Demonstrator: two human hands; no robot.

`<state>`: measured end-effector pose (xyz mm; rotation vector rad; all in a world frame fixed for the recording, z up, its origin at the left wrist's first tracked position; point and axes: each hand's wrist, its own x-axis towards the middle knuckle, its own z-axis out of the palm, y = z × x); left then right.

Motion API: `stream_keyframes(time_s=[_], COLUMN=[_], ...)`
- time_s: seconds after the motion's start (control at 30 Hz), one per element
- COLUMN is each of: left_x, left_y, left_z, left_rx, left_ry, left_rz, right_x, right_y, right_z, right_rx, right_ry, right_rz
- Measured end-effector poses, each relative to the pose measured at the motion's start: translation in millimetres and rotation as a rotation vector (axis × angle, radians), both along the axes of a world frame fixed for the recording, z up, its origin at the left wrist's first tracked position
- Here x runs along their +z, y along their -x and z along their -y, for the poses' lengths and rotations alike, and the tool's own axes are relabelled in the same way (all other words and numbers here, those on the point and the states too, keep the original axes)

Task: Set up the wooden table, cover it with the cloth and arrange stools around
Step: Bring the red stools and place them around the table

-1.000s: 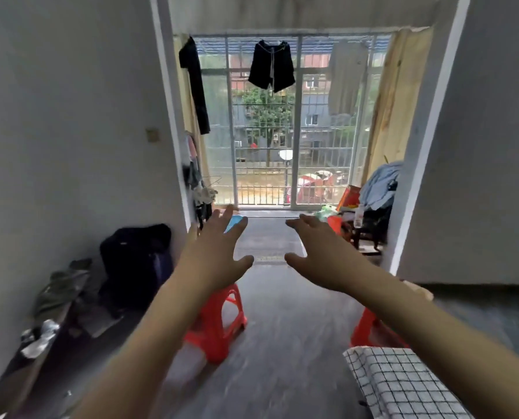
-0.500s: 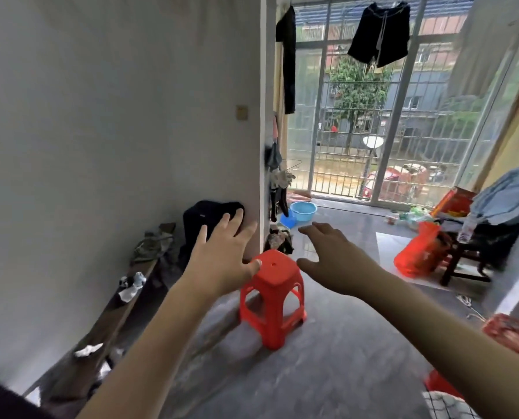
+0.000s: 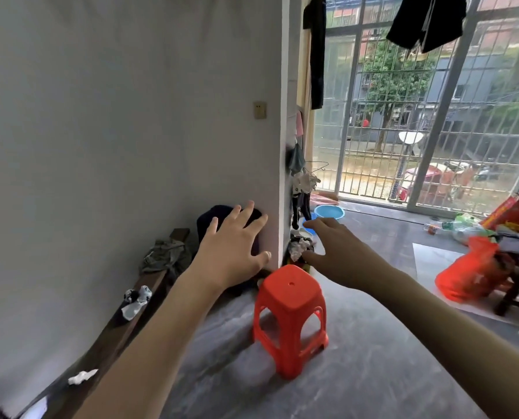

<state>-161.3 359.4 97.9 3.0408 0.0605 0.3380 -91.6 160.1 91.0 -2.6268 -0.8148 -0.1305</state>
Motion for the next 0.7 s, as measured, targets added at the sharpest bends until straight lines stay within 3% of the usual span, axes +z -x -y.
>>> stream_keyframes(time_s=[0.4,0.7], left_x=[-25,-21], left_y=[-97,-210], left_z=[-106,-204], left_rx=[0.085,-0.047], left_ry=[0.029,-0.02], left_rz=[-0.064,-0.061], right_x=[-26,-26], right_y=[-114,-207], right_z=[-105,-193], right_rx=[0.083,-0.021], right_ry=[0.031,0.028], right_rz=[-0.053,-0.056])
